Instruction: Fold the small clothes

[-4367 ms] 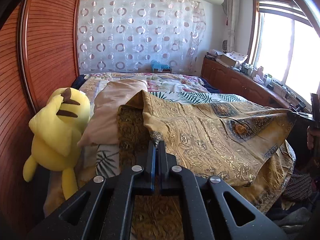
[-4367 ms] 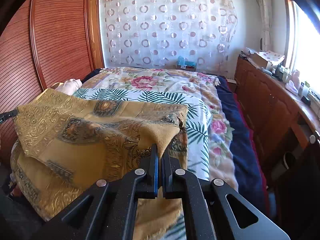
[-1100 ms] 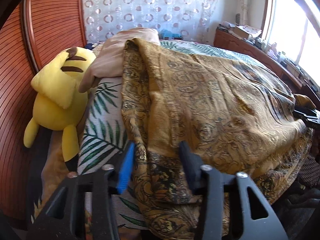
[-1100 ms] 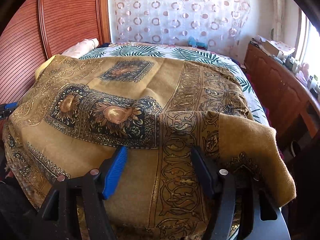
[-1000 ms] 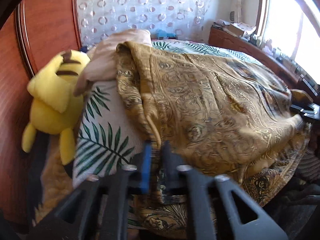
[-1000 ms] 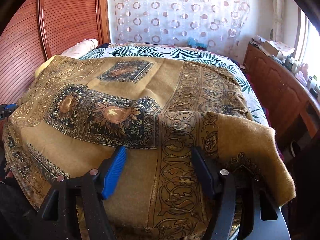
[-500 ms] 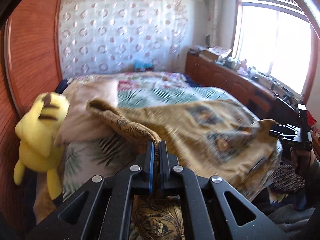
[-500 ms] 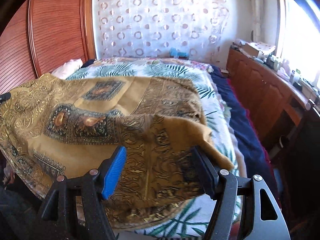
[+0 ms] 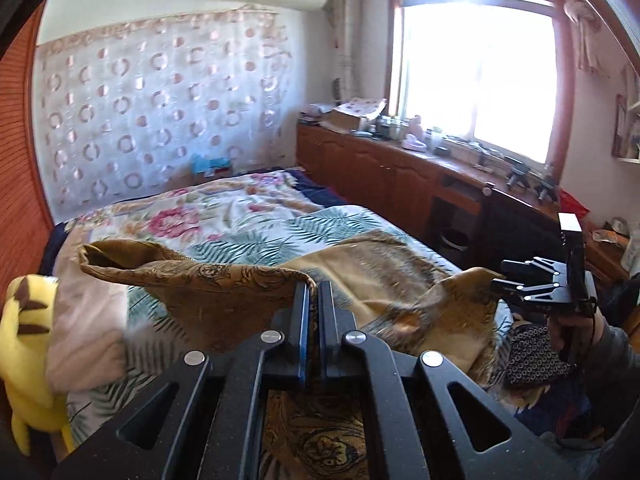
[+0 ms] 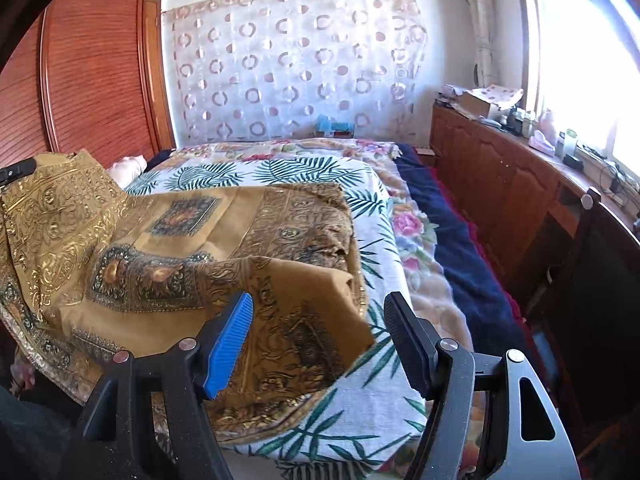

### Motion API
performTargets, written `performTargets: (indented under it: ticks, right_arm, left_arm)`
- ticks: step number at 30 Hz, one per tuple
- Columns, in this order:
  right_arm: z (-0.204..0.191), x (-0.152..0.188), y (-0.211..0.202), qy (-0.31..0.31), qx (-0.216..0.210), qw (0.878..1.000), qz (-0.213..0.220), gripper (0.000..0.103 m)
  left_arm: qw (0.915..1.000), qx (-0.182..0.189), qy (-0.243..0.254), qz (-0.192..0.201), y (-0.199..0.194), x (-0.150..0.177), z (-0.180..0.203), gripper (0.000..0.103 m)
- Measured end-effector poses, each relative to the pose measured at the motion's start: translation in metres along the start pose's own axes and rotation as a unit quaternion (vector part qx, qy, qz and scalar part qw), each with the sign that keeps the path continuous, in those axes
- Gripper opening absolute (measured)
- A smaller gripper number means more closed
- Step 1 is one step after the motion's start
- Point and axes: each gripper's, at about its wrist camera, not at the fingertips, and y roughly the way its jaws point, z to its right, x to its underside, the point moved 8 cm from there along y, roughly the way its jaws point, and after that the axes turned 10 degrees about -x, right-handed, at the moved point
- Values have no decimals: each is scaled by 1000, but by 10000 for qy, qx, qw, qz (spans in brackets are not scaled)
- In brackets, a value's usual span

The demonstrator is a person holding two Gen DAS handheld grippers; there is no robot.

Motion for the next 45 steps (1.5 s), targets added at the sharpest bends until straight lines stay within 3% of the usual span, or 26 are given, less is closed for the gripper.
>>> performTargets:
  ticks: [12, 17, 18, 19, 21, 23, 24, 25, 31, 39, 41, 45]
  right_arm:
    - [15, -5, -14, 83, 59, 9998, 187, 70]
    - [21, -3, -14, 153, 50, 9997, 203, 70]
    - [20, -3, -13, 130, 60, 9997, 188, 70]
    - [20, -3, -12, 95, 83, 9998, 175, 70]
    - [22, -4, -10, 38, 107, 9998, 147, 70]
    - [23, -7, -7, 0, 137, 9998, 124, 70]
    - [24, -8, -7, -14, 141, 9998, 118, 70]
    - [24, -10, -5, -28, 133, 9998, 113, 70]
    - [25, -32, 22, -198, -67, 9998, -79, 70]
    - [26, -86, 100, -547, -400, 9961, -570, 69]
    - [30, -95, 123, -494, -512, 9946, -754, 55]
    - [46, -103, 173, -453, -613, 9902, -1172, 47]
  left_arm:
    - [9961, 772, 424, -68, 32, -42, 81, 4]
    - [9963, 620, 553, -211, 48, -35, 96, 5]
    - [9960, 658, 558, -247, 49, -33, 97, 9]
    - [9958, 665, 567, -283, 48, -30, 95, 25]
    - [9966, 603, 523, -212, 46, -28, 91, 46]
    - [9968, 589, 509, -194, 45, -27, 90, 60]
    - [9970, 564, 494, -205, 45, -26, 87, 74]
    - [9973, 526, 464, -200, 45, -25, 82, 80]
    - [9981, 183, 383, -441, 73, -11, 49, 80]
    - [9973, -75, 236, -693, 101, 11, 13, 80]
    - [9969, -70, 180, -759, 106, 14, 6, 80]
    - [9959, -137, 148, -879, 119, 20, -6, 80]
